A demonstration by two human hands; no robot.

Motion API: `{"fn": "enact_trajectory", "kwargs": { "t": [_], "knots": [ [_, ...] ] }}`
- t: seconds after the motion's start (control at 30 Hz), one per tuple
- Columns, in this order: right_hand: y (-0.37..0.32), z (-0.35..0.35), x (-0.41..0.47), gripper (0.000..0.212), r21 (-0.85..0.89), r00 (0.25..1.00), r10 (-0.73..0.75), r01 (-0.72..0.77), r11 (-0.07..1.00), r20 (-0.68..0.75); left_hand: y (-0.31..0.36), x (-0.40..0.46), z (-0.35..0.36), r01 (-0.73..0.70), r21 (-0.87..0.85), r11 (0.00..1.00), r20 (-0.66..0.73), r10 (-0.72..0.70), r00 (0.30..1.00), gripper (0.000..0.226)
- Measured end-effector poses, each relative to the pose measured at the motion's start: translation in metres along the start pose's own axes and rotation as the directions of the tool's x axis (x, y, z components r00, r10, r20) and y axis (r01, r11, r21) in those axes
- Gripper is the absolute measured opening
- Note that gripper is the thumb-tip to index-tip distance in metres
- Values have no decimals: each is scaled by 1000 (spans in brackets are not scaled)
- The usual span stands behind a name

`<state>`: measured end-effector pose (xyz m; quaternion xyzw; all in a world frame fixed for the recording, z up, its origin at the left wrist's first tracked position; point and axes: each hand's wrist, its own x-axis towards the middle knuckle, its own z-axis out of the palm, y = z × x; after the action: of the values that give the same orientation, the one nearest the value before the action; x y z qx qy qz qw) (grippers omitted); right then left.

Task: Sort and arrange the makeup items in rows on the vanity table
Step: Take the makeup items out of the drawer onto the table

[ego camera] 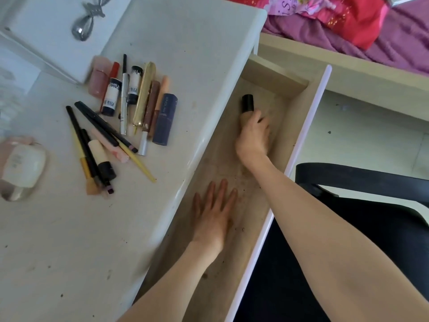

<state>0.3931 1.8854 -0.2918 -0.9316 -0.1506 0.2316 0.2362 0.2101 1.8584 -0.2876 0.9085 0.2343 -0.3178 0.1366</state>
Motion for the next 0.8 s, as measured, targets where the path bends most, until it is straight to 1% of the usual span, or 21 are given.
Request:
{"fn": "enact_trajectory", "kwargs": {
  "t": [0.07,0.13,0.23,0.33,0.4,0.5,0.57,0.6,0.63,0.67,0.73,0.8],
  "knots": [
    [2,-1,-2,60,-16,998,13,-12,1000,61,0,1,-2,-2,-3,1000,18,2,1000,79],
    [2,-7,-8,51,5,992,24,-25,1000,123,0,2,-6,-11,-38,999,39,12,999,76],
    [-1,-22,-29,44,215,977,90,-131,968,193,1,-6,-14,-22,-154,988,3,23,1000,71],
    [1,-37,-60,48,414,981,101,-163,896,168,4,-28,-21,-87,-252,964,-133,54,990,58],
    [0,-48,-82,48,519,982,112,-176,837,152,4,-49,-25,-167,-255,952,-260,99,960,49],
    [-10,-61,-114,42,556,985,94,-158,816,142,-1,-84,-37,-281,-255,925,-430,151,890,43],
    [-22,-67,-136,40,558,992,42,-104,823,123,-12,-106,-46,-330,-234,914,-568,147,810,41],
    [-30,-68,-147,38,560,993,13,-76,825,115,-21,-115,-49,-326,-225,918,-629,119,769,40],
    [-40,-69,-158,36,561,994,-17,-47,827,109,-32,-125,-52,-298,-228,927,-664,76,744,39],
    [-51,-68,-170,36,559,993,-52,-16,829,105,-44,-134,-55,-252,-242,937,-670,27,742,38],
    [-75,-64,-192,35,553,984,-139,55,831,112,-74,-152,-55,-134,-279,951,-631,-76,772,40],
    [-100,-55,-213,31,538,958,-242,123,834,156,-107,-169,-50,0,-291,957,-572,-174,802,45]
  ]
}}
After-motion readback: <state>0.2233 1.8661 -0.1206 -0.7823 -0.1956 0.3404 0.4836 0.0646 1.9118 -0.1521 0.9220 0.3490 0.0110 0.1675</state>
